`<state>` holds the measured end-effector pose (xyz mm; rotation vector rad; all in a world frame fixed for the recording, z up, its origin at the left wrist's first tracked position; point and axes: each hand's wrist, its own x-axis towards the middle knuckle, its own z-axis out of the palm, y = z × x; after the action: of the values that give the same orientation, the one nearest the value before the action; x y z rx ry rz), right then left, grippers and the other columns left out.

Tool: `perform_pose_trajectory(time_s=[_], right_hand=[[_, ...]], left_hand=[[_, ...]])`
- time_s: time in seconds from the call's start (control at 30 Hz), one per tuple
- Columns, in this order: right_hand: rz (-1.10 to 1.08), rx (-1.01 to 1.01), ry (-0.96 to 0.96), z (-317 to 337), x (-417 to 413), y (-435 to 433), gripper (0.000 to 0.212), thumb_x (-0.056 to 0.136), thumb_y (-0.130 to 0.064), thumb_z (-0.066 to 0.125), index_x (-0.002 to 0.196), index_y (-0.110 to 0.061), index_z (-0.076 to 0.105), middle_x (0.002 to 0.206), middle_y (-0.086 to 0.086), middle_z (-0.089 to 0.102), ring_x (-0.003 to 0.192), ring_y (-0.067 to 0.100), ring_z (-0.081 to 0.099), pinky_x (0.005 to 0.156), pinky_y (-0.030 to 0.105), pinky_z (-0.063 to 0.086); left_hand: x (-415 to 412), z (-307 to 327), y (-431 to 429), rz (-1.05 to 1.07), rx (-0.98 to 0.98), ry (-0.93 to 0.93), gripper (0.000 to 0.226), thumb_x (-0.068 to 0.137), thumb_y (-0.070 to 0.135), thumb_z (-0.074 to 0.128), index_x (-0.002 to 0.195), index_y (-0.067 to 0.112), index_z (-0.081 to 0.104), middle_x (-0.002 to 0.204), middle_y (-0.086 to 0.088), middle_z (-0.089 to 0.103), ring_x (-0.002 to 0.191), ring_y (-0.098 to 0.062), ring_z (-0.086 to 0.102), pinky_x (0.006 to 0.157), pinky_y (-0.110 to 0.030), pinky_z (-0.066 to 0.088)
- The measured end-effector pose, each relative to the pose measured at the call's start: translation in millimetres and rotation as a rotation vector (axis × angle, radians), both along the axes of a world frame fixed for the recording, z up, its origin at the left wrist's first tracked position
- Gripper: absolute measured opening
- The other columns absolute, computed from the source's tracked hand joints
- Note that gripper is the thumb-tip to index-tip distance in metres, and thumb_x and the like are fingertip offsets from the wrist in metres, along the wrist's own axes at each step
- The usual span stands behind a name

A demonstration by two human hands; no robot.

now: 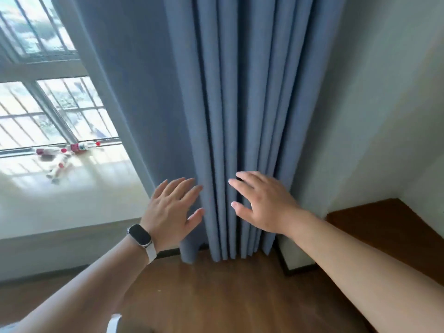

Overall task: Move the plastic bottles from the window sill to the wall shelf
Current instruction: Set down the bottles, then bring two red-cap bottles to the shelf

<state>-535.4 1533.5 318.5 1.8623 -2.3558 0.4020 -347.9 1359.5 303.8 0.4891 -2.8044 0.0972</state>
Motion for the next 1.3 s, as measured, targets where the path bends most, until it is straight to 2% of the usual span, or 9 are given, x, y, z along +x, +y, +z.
perform_pose_trajectory(time_s=[0.23,0.43,0.57,0.63,0.73,0.83,1.03,1.17,1.3], right_hand=[[0.163,0.026,0.021,-2,97,-131,0.054,0.088,-0.049,0.047,0.130,-0.016,0.058,0.131,0.010,0.058,0.121,0.031,0.054,0.093,0.046,0.048],[0.306,0.039,0.048,2,174,-215,0.055,0.088,-0.050,0.042,0.129,-0.017,0.059,0.132,0.009,0.058,0.121,0.029,0.054,0.094,0.046,0.046],[0.384,0.105,0.065,2,207,-256,0.059,0.093,-0.054,0.033,0.144,-0.025,0.041,0.150,0.002,0.040,0.139,0.022,0.031,0.109,0.043,0.028],[0.422,0.121,0.079,3,218,-276,0.057,0.096,-0.053,0.035,0.147,-0.027,0.034,0.155,0.000,0.031,0.142,0.019,0.023,0.112,0.040,0.021],[0.458,0.145,0.073,8,234,-304,0.058,0.097,-0.053,0.033,0.149,-0.029,0.030,0.158,-0.003,0.026,0.144,0.018,0.019,0.114,0.040,0.018],[0.498,0.150,0.087,9,247,-334,0.063,0.092,-0.057,0.024,0.149,-0.029,0.030,0.157,-0.003,0.028,0.144,0.019,0.021,0.114,0.040,0.021],[0.585,0.175,0.099,0,260,-399,0.064,0.093,-0.059,0.022,0.149,-0.029,0.030,0.157,-0.001,0.030,0.143,0.021,0.024,0.113,0.039,0.023],[0.633,0.173,0.088,-5,255,-456,0.056,0.099,-0.052,0.035,0.150,-0.029,0.030,0.157,-0.002,0.029,0.144,0.021,0.023,0.113,0.040,0.024],[0.656,0.160,0.064,-9,234,-524,0.057,0.097,-0.053,0.039,0.149,-0.029,0.031,0.156,-0.002,0.031,0.142,0.021,0.025,0.112,0.040,0.027]], left_hand=[[126,-5,-96,0.211,0.029,-0.013,0.059,0.093,0.054,0.039,0.138,0.020,0.057,0.142,-0.005,0.058,0.132,-0.030,0.051,0.111,-0.051,0.036],[222,-4,-146,0.406,0.057,-0.007,0.061,0.092,0.056,0.036,0.138,0.022,0.055,0.144,-0.004,0.055,0.135,-0.029,0.048,0.113,-0.049,0.032],[267,-5,-167,0.505,0.070,0.019,0.062,0.091,0.057,0.035,0.137,0.021,0.055,0.144,-0.004,0.055,0.135,-0.029,0.047,0.113,-0.050,0.030],[284,-5,-175,0.548,0.075,0.037,0.062,0.090,0.057,0.037,0.137,0.021,0.056,0.143,-0.005,0.055,0.135,-0.029,0.046,0.113,-0.049,0.029],[306,-6,-186,0.600,0.081,0.047,0.061,0.091,0.056,0.038,0.136,0.020,0.056,0.142,-0.006,0.055,0.134,-0.030,0.046,0.113,-0.050,0.028],[325,-7,-199,0.653,0.083,0.048,0.060,0.091,0.056,0.037,0.136,0.021,0.055,0.142,-0.005,0.055,0.134,-0.028,0.046,0.114,-0.049,0.025],[345,-7,-244,0.753,0.065,0.058,0.058,0.091,0.056,0.041,0.134,0.021,0.057,0.140,-0.005,0.057,0.131,-0.029,0.048,0.112,-0.052,0.029],[342,-12,-283,0.819,0.074,0.059,0.058,0.091,0.056,0.041,0.136,0.022,0.055,0.142,-0.004,0.055,0.133,-0.028,0.046,0.113,-0.052,0.028],[323,-19,-334,0.888,0.093,0.049,0.059,0.091,0.056,0.038,0.137,0.023,0.054,0.143,-0.004,0.053,0.135,-0.028,0.045,0.114,-0.051,0.024]])
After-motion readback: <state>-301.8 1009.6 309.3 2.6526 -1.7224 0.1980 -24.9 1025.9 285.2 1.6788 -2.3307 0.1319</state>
